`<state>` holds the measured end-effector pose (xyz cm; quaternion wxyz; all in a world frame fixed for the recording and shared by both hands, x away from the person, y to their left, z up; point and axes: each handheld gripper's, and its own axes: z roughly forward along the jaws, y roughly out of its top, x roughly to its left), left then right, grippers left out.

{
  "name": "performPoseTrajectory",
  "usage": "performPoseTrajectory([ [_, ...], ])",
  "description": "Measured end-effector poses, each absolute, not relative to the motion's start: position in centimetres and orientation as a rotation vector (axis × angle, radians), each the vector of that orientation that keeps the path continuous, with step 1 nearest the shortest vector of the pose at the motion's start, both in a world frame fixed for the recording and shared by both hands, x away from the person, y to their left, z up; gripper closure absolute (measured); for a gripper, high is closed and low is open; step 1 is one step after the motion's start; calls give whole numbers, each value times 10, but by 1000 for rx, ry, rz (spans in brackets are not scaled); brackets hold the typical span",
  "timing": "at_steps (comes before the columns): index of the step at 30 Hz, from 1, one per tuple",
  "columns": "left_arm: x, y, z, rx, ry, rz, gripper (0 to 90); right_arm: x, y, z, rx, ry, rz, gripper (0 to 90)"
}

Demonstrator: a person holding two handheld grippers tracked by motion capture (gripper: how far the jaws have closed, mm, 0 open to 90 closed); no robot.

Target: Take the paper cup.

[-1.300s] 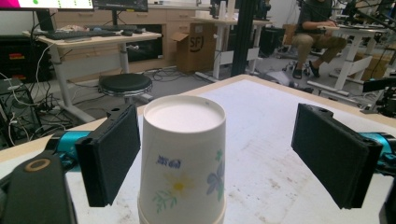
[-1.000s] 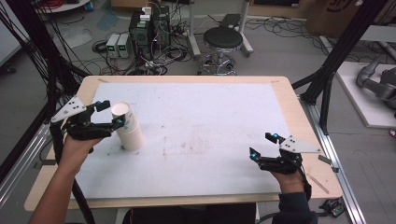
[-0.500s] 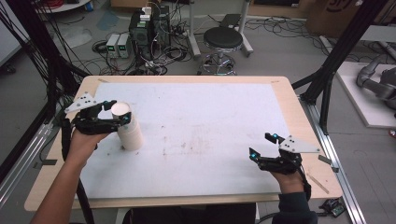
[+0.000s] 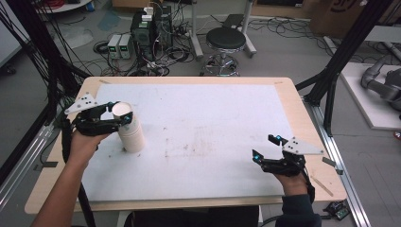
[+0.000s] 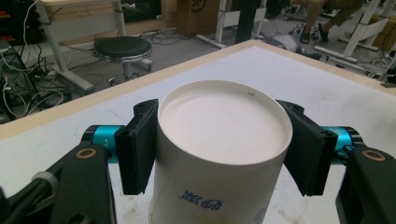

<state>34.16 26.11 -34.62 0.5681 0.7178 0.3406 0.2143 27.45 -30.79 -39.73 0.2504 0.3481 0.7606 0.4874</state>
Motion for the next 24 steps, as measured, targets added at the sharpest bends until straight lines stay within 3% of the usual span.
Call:
performPoseTrajectory([
  [24, 342, 259, -280, 1625, 698, 498, 349, 282, -306, -399, 947, 2098, 1335, 168],
])
